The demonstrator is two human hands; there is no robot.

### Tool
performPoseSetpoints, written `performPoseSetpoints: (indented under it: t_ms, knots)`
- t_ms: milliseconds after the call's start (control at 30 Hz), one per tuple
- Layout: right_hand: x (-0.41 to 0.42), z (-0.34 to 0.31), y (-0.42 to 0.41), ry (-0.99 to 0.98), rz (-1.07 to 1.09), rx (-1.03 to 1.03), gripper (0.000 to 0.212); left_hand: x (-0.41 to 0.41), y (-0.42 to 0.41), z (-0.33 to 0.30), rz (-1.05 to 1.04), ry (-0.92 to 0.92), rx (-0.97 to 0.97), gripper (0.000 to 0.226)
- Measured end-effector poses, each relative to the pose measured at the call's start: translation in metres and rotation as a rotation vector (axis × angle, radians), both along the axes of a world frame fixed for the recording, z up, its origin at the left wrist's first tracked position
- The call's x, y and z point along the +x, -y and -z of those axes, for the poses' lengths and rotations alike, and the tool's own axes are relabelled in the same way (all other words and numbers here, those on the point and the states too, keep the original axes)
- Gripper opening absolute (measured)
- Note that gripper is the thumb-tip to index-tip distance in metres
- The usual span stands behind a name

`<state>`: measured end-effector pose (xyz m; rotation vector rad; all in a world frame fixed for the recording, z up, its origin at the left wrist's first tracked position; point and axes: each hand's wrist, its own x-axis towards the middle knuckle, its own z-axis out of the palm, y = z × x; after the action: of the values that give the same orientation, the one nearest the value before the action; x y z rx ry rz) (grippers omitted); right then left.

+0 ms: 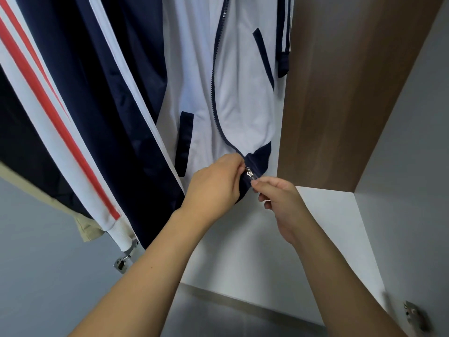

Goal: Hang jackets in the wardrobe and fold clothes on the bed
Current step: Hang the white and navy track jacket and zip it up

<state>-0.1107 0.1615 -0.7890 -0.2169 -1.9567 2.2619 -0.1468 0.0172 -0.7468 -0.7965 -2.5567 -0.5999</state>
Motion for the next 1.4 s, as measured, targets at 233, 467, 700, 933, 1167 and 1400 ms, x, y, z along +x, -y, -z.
performPoseSetpoints:
  t_ms: [233, 467, 700, 933, 1167, 1400]
  knots:
    - [-0.004, 0.011, -0.003, -0.018, 0.043, -0.027, 0.016, 0.001, -0.007, 0.004, -0.026, 0.046, -0.044, 0.011]
    - [-0.008, 0.018, -0.004, 0.04, 0.166, -0.089, 0.003, -0.004, -0.016, -0.006, -0.124, -0.051, -0.177, 0.013]
    - [-0.004, 0.02, -0.012, 0.149, 0.268, -0.127, 0.012, -0.012, -0.009, -0.041, -0.281, -0.267, -0.158, 0.008]
    - [-0.002, 0.008, -0.01, -0.018, 0.501, 0.669, 0.056, 0.0, -0.03, -0.041, -0.106, -0.252, -0.138, 0.014]
    - [0.0, 0.001, 0.0, -0.235, 0.444, 0.708, 0.026, 0.003, -0.03, -0.051, -0.053, -0.231, -0.163, 0.009]
    - [-0.009, -0.003, 0.005, -0.231, 0.584, 0.871, 0.009, -0.007, -0.03, -0.073, -0.021, -0.261, -0.366, 0.01]
